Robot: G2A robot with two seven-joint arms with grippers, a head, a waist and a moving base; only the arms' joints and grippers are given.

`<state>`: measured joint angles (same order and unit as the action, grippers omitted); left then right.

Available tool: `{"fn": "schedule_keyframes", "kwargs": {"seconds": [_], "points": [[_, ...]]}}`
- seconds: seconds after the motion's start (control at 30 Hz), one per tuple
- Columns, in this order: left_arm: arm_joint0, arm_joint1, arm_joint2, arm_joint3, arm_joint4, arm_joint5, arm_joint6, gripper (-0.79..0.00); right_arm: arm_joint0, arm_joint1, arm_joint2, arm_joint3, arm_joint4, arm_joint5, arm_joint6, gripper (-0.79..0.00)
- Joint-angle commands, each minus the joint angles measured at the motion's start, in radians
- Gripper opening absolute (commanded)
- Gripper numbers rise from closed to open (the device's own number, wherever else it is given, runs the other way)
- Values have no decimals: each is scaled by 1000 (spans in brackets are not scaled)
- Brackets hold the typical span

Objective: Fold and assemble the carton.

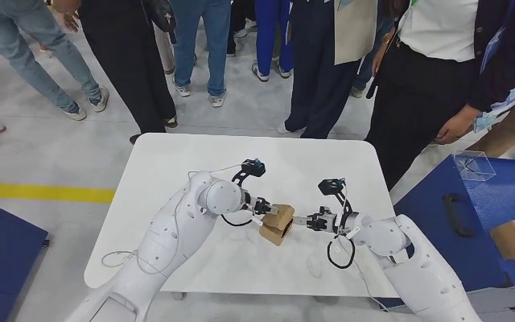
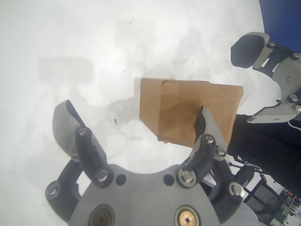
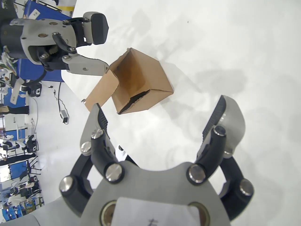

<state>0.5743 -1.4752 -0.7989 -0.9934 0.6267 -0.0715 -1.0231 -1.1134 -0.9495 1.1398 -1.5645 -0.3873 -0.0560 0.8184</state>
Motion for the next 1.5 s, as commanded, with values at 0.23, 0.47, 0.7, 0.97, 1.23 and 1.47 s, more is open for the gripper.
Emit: {"fn": "schedule_keyframes", "kwargs": {"seconds": [0.23, 0.47, 0.7, 0.97, 1.23, 1.47], "points": [[0, -2, -5, 9, -10, -6, -3, 0, 36, -17, -54, 27, -58, 23, -33, 0], [-1, -7, 3, 21, -12, -9, -6, 0, 58, -29, -78, 53, -77, 39, -41, 0], [-8, -13, 11, 42, -14, -12, -5, 0, 74, -39, -98, 93, -101, 49, -47, 0], [-13, -18, 17, 61, -11, -10, -2, 0, 82, -49, -108, 113, -102, 52, -51, 0], [-14, -22, 21, 73, -8, -13, -1, 0, 92, -59, -117, 126, -107, 55, -56, 0], [-18, -27, 28, 87, -1, -9, -2, 0, 98, -66, -124, 141, -121, 66, -64, 0]]}}
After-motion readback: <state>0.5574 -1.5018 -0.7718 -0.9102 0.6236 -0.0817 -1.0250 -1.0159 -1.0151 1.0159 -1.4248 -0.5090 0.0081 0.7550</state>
